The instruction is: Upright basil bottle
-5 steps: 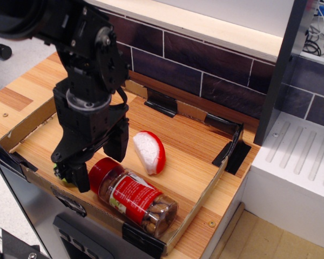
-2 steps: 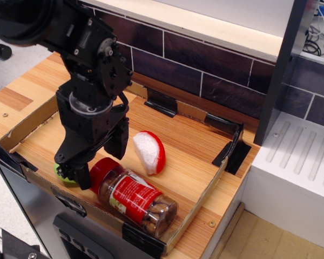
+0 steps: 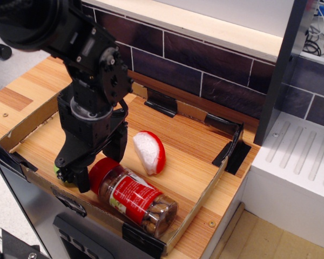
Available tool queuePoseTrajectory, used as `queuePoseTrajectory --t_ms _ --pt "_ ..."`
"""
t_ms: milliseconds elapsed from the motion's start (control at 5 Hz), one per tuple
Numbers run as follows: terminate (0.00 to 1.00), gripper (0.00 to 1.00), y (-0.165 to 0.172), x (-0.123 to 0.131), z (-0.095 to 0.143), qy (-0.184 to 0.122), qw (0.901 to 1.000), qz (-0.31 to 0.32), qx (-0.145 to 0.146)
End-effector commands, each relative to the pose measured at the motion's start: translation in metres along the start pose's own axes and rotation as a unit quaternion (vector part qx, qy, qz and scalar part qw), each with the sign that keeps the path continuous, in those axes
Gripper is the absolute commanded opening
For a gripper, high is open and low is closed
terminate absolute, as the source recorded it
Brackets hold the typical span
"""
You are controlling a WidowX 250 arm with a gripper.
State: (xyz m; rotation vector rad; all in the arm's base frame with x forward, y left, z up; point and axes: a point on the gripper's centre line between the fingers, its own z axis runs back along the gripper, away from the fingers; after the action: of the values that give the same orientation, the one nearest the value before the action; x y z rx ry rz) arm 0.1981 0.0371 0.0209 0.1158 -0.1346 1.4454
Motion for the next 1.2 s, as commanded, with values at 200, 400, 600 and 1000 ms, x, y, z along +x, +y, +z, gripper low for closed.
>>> queuePoseTrajectory --t_ms 200,400,600,1000 --pt "0.00 0.00 -0.001 -0.008 -0.008 -0.024 0.9996 -0.010 -0.007" --pt "0.00 0.00 0.004 -0.006 0.014 -0.022 0.9996 -0.015 -0.004" --pt "0.00 0.00 0.006 -0.005 0.034 -0.035 0.9992 -0.021 -0.007" --pt "0.00 0.00 0.009 -0.010 0.062 -0.083 0.9953 -0.044 -0.020"
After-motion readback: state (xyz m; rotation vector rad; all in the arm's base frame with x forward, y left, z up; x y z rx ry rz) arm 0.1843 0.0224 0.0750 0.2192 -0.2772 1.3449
